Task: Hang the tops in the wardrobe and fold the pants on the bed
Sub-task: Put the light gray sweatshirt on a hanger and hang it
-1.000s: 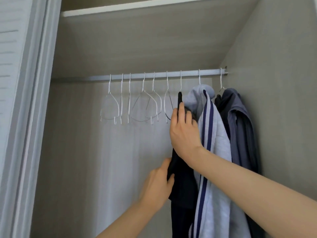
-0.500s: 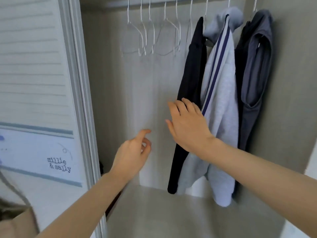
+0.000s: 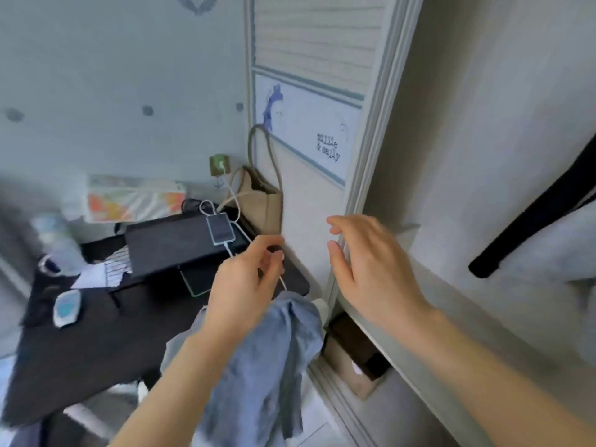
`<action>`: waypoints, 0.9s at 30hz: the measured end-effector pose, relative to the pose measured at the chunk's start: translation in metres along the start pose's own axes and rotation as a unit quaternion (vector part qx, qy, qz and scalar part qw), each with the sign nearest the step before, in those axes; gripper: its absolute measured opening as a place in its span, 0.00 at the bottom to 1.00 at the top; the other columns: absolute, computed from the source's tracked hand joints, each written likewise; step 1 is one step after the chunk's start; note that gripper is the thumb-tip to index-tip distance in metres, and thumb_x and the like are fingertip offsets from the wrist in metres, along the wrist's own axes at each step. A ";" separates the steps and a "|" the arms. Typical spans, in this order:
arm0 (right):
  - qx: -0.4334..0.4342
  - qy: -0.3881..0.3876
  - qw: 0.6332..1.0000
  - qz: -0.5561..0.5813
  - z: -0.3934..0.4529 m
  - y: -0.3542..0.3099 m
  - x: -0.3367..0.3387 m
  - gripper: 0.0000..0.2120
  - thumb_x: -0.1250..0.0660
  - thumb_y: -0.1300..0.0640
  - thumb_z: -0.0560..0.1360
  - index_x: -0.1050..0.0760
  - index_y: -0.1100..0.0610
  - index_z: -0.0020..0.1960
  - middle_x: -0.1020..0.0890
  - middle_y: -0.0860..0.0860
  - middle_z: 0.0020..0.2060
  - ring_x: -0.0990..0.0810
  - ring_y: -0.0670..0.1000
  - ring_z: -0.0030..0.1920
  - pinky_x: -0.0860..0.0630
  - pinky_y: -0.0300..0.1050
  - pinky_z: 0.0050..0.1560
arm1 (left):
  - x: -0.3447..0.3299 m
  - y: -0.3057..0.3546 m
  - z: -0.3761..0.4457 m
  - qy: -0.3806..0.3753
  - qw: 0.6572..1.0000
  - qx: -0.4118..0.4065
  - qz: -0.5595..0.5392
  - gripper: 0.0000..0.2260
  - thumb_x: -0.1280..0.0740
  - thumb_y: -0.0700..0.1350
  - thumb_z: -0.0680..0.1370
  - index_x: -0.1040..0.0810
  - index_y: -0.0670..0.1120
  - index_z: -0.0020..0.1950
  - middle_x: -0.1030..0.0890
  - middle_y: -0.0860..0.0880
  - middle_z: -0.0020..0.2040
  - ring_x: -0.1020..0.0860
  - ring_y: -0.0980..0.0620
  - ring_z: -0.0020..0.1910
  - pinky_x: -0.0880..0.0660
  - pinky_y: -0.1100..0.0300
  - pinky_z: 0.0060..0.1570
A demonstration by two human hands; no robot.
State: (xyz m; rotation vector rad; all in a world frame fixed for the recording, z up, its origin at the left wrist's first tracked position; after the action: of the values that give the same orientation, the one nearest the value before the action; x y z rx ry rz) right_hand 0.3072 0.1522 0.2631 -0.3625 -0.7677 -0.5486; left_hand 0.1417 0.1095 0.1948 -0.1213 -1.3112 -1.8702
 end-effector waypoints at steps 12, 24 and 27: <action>0.115 -0.171 0.939 0.277 -0.146 -0.183 -0.057 0.12 0.38 0.59 0.78 0.25 0.62 0.59 0.20 0.54 0.47 0.22 0.57 0.50 0.25 0.52 0.50 | 0.102 -0.034 -0.301 0.178 0.932 0.291 0.126 0.05 0.37 0.50 0.80 0.24 0.58 0.54 0.19 0.53 0.35 0.22 0.50 0.33 0.23 0.50 0.36; 0.279 -0.318 0.832 0.359 -0.273 -0.395 -0.080 0.12 0.36 0.61 0.77 0.24 0.63 0.59 0.18 0.55 0.47 0.23 0.58 0.53 0.25 0.51 0.52 | 0.194 -0.048 -0.567 0.277 0.791 0.508 0.201 0.08 0.38 0.48 0.80 0.23 0.57 0.57 0.17 0.53 0.38 0.20 0.52 0.39 0.23 0.52 0.43; 0.313 -0.341 0.812 0.356 -0.306 -0.451 -0.085 0.12 0.35 0.60 0.76 0.24 0.63 0.58 0.18 0.55 0.46 0.23 0.58 0.52 0.27 0.49 0.52 | 0.220 -0.056 -0.636 0.298 0.756 0.553 0.181 0.09 0.37 0.47 0.80 0.22 0.57 0.58 0.17 0.53 0.37 0.20 0.52 0.38 0.23 0.53 0.43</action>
State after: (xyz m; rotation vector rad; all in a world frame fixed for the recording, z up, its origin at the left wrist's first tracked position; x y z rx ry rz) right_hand 0.1612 -0.3328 0.0462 -0.1919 -1.3575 0.5981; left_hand 0.1897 -0.5278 -0.0225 0.7333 -1.5433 -0.4882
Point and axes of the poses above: each hand's wrist, its own z-axis towards the middle knuckle, its own x-axis out of the back of the hand, y = z × x, the point moved 7 cm from there along z, towards the middle knuckle
